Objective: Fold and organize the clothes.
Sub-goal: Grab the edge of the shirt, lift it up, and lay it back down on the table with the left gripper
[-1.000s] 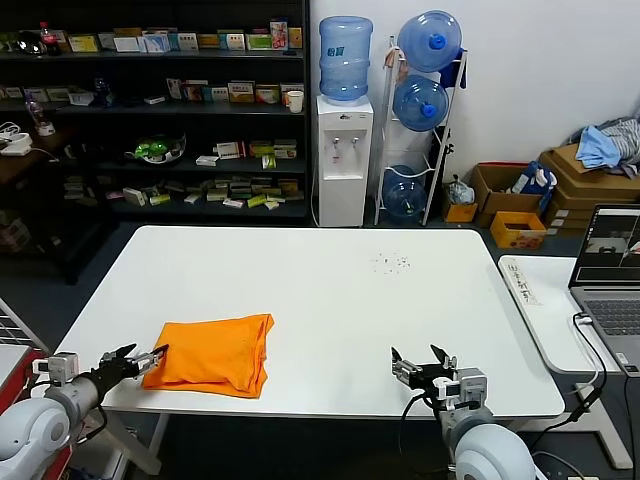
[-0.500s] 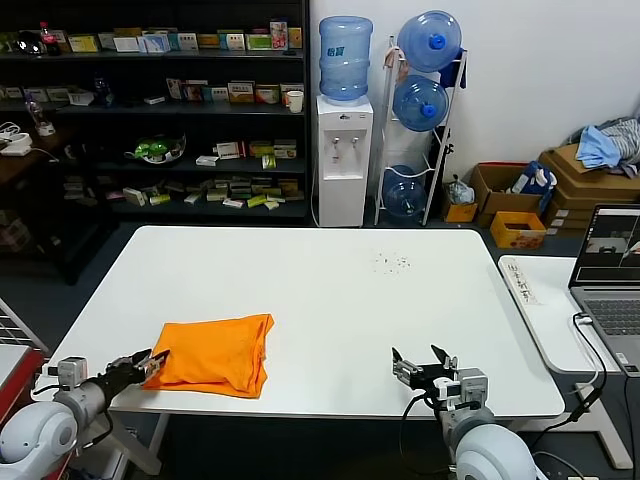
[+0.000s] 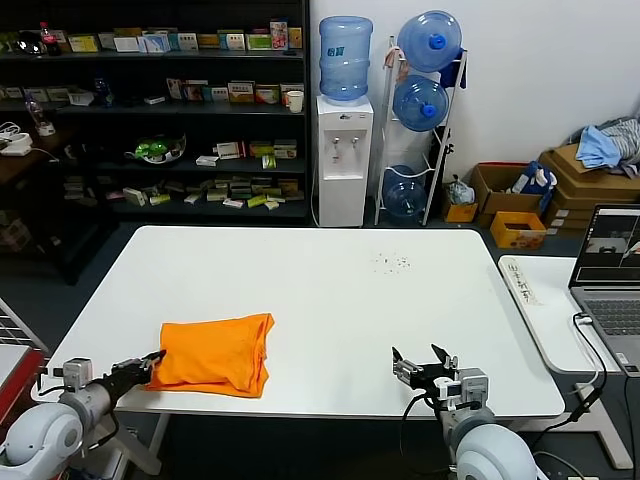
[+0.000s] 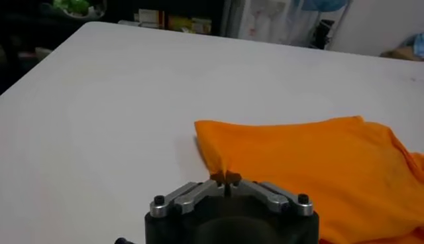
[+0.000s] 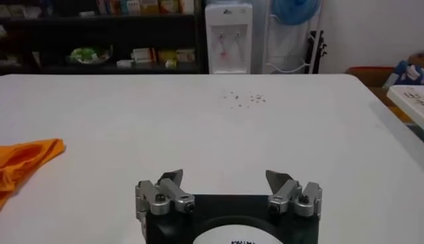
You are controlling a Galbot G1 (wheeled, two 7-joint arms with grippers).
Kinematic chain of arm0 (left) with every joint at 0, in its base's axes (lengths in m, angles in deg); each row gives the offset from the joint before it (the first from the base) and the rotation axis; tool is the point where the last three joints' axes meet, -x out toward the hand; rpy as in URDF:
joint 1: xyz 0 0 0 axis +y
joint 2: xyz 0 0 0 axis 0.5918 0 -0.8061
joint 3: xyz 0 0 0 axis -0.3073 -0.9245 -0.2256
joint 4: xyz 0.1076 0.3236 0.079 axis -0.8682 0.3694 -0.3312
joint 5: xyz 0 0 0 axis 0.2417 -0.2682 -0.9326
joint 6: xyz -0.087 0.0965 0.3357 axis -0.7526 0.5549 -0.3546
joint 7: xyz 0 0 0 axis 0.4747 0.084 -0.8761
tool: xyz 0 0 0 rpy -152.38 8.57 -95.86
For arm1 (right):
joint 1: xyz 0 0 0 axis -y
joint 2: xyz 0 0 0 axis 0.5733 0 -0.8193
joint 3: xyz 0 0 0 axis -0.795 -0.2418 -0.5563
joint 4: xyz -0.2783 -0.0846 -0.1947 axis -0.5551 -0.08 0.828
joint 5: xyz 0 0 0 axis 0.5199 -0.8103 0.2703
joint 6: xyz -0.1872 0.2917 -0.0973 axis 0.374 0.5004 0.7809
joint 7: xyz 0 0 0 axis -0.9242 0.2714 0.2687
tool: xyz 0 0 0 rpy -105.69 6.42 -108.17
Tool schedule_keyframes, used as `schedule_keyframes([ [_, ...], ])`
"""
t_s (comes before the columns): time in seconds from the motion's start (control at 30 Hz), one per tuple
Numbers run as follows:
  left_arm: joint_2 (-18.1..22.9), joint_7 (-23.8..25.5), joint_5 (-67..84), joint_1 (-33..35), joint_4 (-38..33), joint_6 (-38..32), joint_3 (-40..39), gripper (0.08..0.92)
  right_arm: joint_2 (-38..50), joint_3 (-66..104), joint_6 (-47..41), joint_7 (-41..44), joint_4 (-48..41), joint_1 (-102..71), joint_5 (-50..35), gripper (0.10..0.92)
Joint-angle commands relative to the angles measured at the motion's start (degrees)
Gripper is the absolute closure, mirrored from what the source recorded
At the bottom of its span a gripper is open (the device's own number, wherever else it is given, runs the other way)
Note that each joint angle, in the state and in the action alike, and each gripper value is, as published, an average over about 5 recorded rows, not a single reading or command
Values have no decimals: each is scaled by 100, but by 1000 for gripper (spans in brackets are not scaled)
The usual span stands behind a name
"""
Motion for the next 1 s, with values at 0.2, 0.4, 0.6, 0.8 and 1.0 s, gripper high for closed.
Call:
schedule_keyframes([
  [0.2,125,-512,-182,113,-1662,394,473,900,-30,-3,25,8,-32,2,16,203],
  [0.4,-124,-1083,-306,117,-2426,1256,734,900,-25,-8,38,27,-51,37,12,203],
  [0.6,-378,-1535,-301,264,-2782,1629,1132,900,-36,-18,55,45,-90,66,10,203],
  [0.8,-507,-1715,-365,406,-2709,1768,1579,900,-33,-52,57,53,-112,137,2,203],
  [1.0,-690,-1486,-658,406,-2106,1663,1810,900,-9,-51,63,59,-108,139,-1,203],
])
